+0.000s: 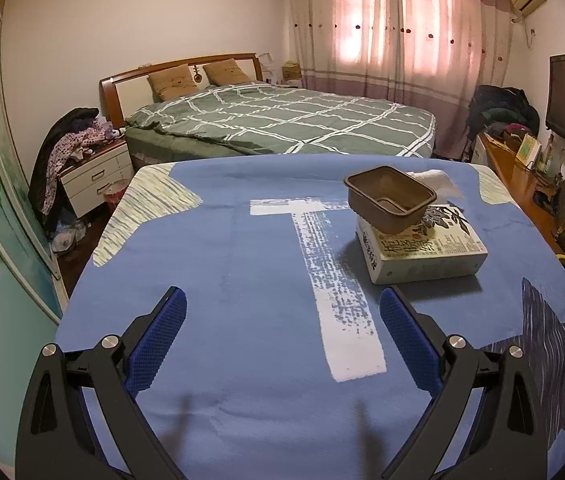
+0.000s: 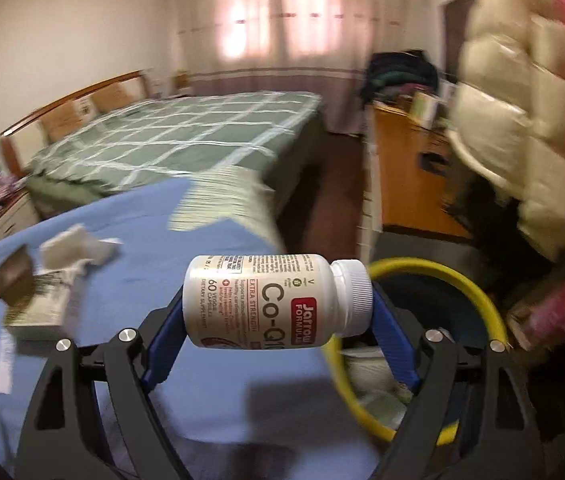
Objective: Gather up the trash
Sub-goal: 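Carry the bottle to the bin and open the right gripper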
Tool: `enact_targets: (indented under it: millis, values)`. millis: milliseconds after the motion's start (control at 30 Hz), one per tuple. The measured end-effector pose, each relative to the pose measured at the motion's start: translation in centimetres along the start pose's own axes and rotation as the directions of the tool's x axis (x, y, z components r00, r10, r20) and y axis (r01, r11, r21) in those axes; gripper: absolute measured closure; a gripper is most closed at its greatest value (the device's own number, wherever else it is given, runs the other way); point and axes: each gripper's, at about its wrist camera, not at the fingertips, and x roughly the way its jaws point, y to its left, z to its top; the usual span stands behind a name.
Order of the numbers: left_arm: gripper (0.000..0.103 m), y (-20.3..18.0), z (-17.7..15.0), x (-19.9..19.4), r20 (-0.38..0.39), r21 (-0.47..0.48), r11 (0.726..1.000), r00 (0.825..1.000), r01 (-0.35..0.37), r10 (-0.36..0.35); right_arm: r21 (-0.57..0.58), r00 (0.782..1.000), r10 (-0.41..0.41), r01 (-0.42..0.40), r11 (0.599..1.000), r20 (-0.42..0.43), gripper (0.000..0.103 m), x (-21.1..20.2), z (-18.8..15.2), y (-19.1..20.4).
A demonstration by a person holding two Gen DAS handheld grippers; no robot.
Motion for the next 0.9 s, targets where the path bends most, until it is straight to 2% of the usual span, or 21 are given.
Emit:
enact_targets:
  millis: [100, 267, 567, 900]
  values:
    - [0.007, -0.1, 0.0, 0.0, 0.001, 0.008, 1.000, 1.000, -0.002, 0.002, 0.059, 0.997, -0.081, 0.081, 0.995, -0.010, 0.023, 0.4, -0.9, -3.2]
    - [0.007, -0.3, -0.2, 0.1, -0.004, 0.009, 1.000, 1.000, -0.005, 0.005, 0.124, 0.986, -0.159, 0.163, 0.979, -0.045, 0.023, 1.7, -2.1, -6.2]
    - [0.007, -0.2, -0.2, 0.1, -0.009, 0.015, 1.000, 1.000, -0.002, 0.002, 0.173, 0.981, -0.182, 0.192, 0.966, -0.074, 0.023, 2.1, -2.0, -7.1]
    - [0.007, -0.6, -0.2, 0.1, -0.009, 0.032, 0.999, 1.000, -0.011, 0.012, 0.153, 0.981, -0.185, 0.193, 0.969, -0.065, 0.020, 1.9, -1.9, -6.6]
